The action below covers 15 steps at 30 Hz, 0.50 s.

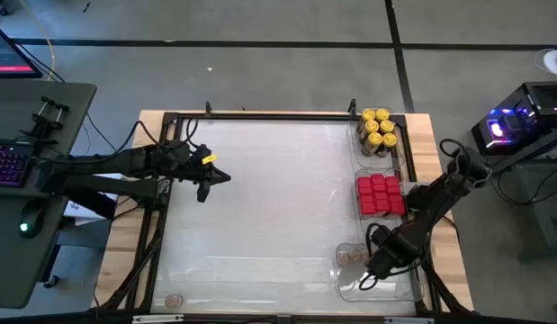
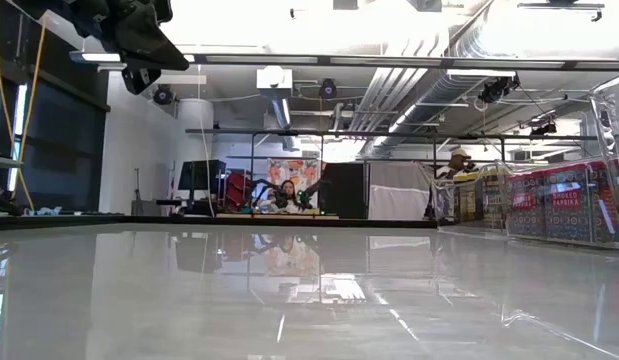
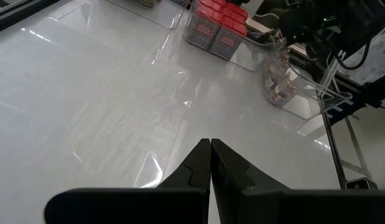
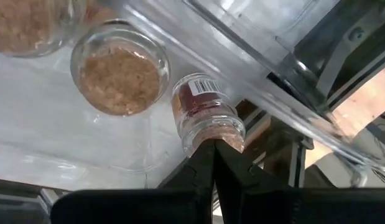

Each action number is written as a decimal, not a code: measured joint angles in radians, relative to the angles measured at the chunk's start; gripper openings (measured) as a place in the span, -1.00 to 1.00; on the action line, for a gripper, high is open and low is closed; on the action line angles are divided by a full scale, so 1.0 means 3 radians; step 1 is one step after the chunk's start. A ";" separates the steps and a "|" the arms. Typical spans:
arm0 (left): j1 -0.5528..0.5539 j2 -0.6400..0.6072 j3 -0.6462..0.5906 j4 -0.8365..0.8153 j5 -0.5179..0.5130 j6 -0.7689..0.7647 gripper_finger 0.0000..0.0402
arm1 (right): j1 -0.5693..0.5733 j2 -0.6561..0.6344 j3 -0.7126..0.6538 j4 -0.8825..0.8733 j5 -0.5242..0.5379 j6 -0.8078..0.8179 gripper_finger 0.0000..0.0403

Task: Sort spices by type
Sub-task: Adjust the brown seasoning bottles in the bottom transparent bin

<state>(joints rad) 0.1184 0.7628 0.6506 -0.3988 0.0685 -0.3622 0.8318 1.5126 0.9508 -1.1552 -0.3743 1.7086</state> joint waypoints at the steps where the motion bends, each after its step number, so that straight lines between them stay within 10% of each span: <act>1: 0.0000 0.0000 0.0000 -0.0001 0.0000 0.0000 -1.00 | 0.0000 0.0010 0.0000 -0.0001 -0.0012 -0.0007 -1.00; 15: 0.0000 0.0001 0.0000 0.0000 0.0000 0.0017 -1.00 | -0.0087 0.0011 0.0007 0.0026 0.0236 -0.0031 -1.00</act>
<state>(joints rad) 0.1183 0.7630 0.6506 -0.3988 0.0685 -0.3571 0.8058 1.5158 0.9527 -1.1473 -0.3035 1.6994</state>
